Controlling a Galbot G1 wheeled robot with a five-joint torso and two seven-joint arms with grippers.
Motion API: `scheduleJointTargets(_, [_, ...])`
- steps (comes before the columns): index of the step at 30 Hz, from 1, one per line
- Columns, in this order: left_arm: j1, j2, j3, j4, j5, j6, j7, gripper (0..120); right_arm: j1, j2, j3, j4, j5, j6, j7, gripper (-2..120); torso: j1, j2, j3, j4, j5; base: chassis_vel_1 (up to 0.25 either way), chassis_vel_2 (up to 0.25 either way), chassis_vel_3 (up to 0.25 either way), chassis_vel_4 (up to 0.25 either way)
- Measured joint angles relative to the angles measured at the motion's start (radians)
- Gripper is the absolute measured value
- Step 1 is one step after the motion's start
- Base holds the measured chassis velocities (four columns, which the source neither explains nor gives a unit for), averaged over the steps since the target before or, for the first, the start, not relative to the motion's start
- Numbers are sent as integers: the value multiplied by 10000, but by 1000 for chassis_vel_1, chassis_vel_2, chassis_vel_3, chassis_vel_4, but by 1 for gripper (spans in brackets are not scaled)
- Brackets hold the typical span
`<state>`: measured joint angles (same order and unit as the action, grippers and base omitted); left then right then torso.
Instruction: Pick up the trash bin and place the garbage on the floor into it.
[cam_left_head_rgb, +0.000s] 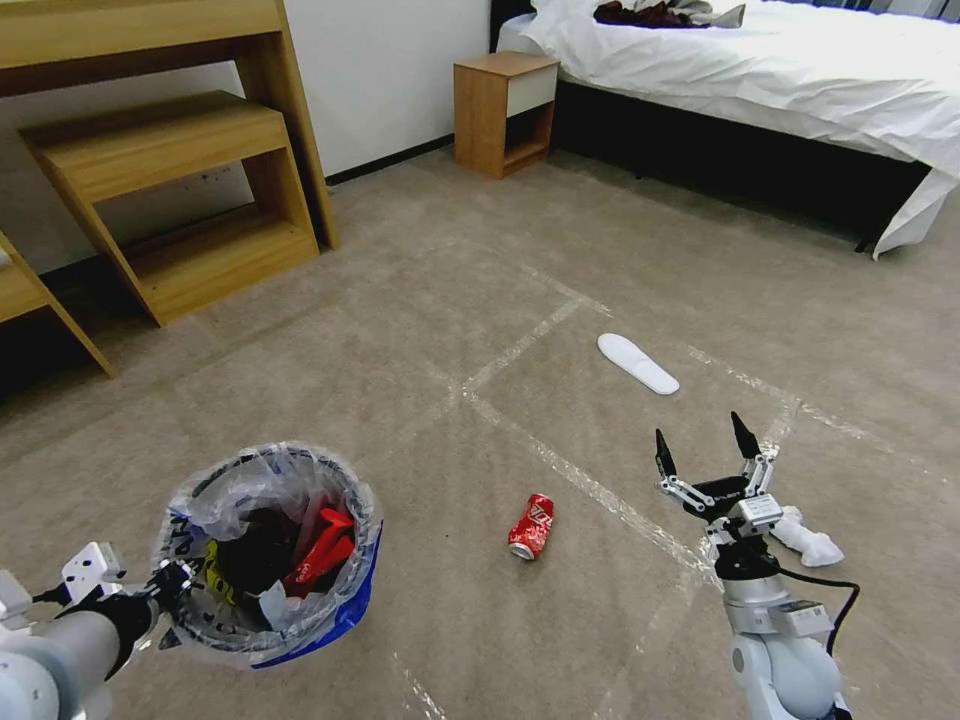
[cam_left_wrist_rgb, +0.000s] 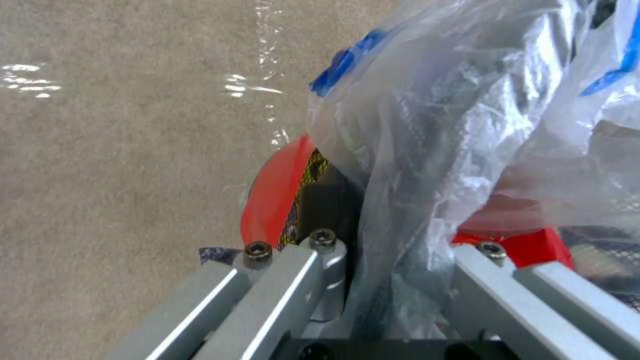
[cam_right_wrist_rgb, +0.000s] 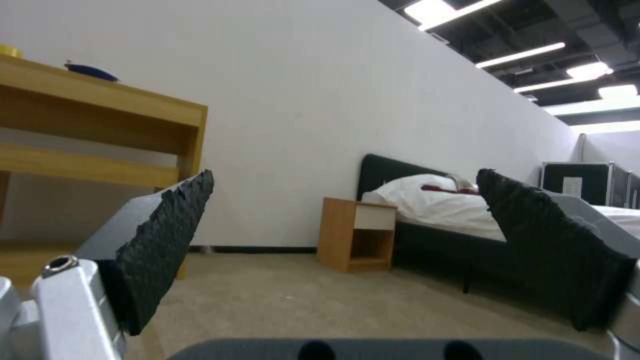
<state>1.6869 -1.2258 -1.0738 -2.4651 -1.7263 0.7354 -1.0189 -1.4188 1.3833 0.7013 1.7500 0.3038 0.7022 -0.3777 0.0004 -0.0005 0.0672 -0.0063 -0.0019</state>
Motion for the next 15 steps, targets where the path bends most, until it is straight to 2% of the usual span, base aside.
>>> scheduleJointTargets(15, [-50, -78, 69, 10, 30, 0, 2, 0, 87, -8, -39, -108, -107, 14, -106, 100, 0, 0, 1, 0, 0, -80, 82, 77, -80])
